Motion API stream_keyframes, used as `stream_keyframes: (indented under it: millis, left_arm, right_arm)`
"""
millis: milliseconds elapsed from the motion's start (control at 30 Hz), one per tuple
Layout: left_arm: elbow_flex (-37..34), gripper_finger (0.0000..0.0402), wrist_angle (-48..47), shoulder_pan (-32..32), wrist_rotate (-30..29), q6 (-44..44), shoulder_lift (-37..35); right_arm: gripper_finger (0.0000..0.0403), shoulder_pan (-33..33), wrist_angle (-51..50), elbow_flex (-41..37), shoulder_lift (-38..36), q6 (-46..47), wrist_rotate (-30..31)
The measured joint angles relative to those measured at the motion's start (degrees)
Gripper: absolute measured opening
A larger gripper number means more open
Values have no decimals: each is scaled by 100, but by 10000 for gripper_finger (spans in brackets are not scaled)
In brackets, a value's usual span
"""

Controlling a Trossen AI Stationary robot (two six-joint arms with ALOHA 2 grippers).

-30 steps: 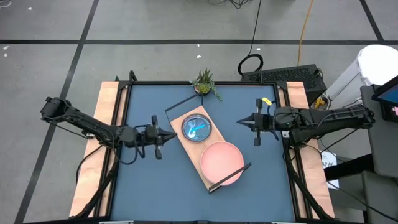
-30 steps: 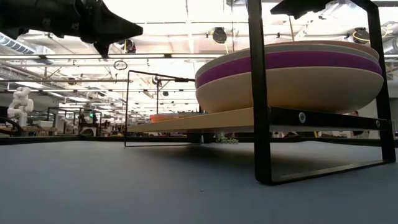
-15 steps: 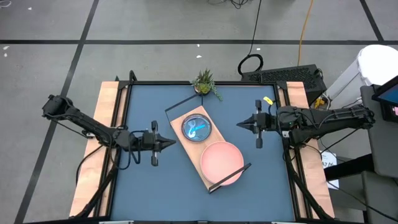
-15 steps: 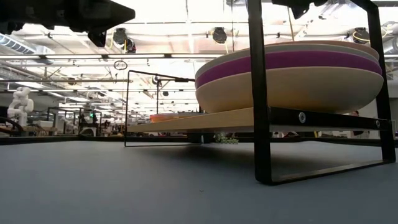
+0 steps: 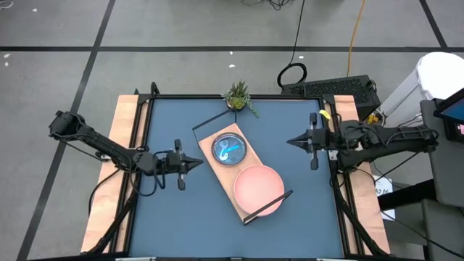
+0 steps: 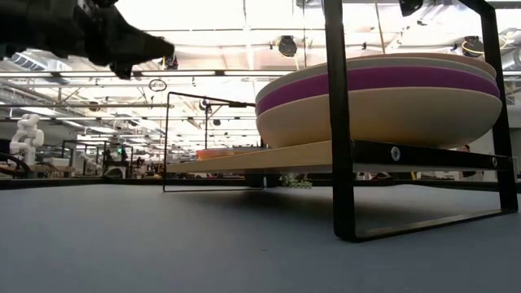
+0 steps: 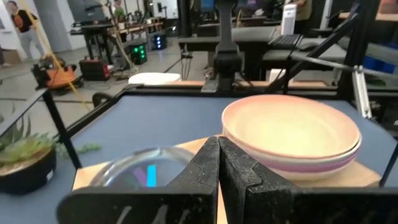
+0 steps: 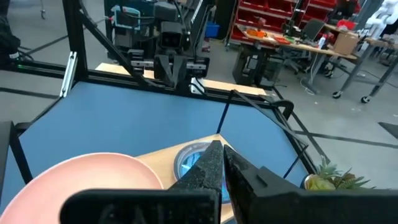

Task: Place and stack plates onto a shelf
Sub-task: Return to Home Position

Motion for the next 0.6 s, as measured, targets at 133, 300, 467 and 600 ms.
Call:
stream_keyframes:
  millis: [133, 300, 467, 600]
  left_arm:
    - [-97, 3, 4, 61, 0, -99, 0]
    - [-278, 3, 108, -32, 56, -53, 0]
    - [-986, 3, 1239, -70, 57, -7, -2]
    - [-1454, 3, 2168, -69, 56, 201, -4]
  right_arm:
    - [0, 0, 209, -437, -339, -88, 4]
    - [0, 0, 798, -1358, -908, -108, 0]
    - [0, 0, 1442, -2211, -1381, -228, -2]
    - [0, 0, 1956, -2755, -1624, -275, -4]
